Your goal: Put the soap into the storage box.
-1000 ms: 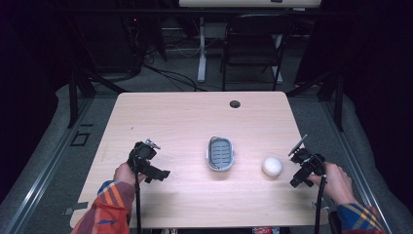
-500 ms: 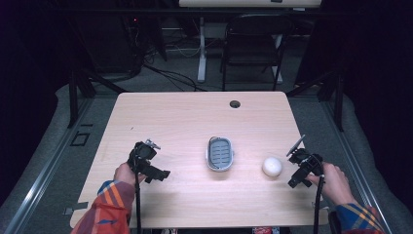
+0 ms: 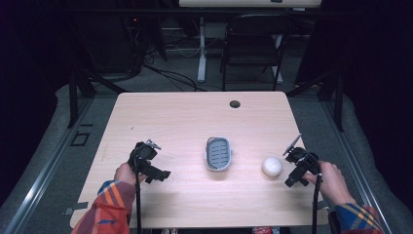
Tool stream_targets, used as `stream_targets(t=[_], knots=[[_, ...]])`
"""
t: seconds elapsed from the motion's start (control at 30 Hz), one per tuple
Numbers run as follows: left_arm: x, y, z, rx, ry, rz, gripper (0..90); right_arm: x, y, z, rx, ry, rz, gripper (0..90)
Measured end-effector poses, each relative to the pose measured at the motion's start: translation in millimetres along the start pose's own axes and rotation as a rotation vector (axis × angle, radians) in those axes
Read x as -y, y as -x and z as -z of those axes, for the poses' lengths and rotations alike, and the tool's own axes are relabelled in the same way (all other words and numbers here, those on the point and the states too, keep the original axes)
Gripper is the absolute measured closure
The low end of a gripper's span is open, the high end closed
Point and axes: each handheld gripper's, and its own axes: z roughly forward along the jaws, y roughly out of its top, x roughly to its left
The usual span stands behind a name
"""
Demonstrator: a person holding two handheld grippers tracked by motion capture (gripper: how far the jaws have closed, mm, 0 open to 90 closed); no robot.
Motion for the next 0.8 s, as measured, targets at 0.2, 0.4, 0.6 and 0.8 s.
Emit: stream_targets(t=[0.2,0.4,0.6,0.8], knots=[[-0.1,0.0,-0.3,0.001,-0.003,-0.001,0.1,-2.7,-2.6,-1.6,-0.014,0.049,-0.018,1.7],[-0.1,0.3,-0.8,0.0,-0.003,-0.001,0.1,-8.5,-4.8,2.8,-0.007,0.041,0.007,1.6],[-0.2,0.7,-1.3,0.001,-0.005,-0.002,0.1,-12.7,-6.3,5.8,-0.003,0.038,0.024,1.4],[-0.3,0.9,-1.3,0.0,-0.007,-0.002,0.1,-17.5,-9.1,9.2,-0.012,0.053,0.027,0.8]])
